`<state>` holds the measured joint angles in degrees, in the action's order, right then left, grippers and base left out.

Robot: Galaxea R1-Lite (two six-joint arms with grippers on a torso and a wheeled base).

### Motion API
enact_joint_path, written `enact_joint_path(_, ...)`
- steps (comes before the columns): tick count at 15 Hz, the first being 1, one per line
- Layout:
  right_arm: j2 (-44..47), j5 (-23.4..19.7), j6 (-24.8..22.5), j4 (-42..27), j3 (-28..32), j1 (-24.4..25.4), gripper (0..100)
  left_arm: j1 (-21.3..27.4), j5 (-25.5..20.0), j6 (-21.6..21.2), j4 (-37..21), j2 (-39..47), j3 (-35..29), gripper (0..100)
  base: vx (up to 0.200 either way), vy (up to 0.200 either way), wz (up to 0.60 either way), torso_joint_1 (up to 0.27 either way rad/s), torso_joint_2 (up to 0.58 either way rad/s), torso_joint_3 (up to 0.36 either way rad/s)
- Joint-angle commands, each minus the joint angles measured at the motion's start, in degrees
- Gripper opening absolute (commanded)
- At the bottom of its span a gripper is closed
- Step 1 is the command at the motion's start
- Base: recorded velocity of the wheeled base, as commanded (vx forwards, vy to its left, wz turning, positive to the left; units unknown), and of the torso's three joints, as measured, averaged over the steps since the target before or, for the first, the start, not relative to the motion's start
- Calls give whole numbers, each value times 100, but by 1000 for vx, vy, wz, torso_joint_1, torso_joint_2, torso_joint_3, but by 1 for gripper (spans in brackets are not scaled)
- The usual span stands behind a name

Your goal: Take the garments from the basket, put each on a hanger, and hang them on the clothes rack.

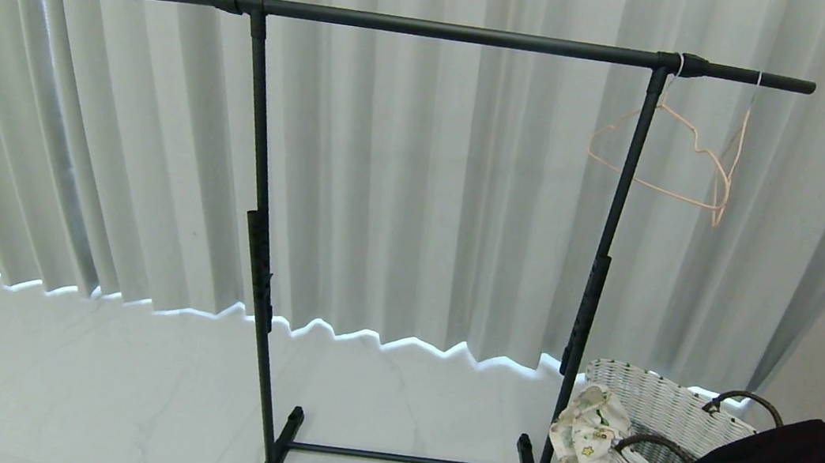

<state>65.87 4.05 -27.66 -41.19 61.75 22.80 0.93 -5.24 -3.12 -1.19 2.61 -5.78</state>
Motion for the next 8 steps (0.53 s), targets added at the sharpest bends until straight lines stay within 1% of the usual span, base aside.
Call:
enact_joint_path(1, 102, 0, 129, 6, 198, 111, 0, 162, -284, -13, 23, 1084, -1075, 100, 0, 0, 0, 0, 0, 0)
enact_joint_path(2, 119, 0, 288, -3, 268, 199, 0, 224, -451, -31, 23, 1479, -1408, 100, 0, 0, 0, 0, 0, 0)
enact_joint_path(4, 128, 0, 648, -3, 321, 533, 0, 241, -935, -13, 23, 2499, -2094, 100, 0, 0, 0, 0, 0, 0)
enact_joint_path(5, 128, 0, 832, 6, 321, 735, 0, 250, -1075, 13, 23, 2973, -2367, 100, 0, 0, 0, 0, 0, 0)
enact_joint_path(6, 146, 0, 1008, 6, 321, 946, 0, 364, -1216, 13, 23, 3439, -2577, 100, 0, 0, 0, 0, 0, 0)
enact_joint_path(8, 216, 0, 1237, 287, 435, 1174, 0, 857, -1234, 13, 23, 4195, -2850, 100, 0, 0, 0, 0, 0, 0)
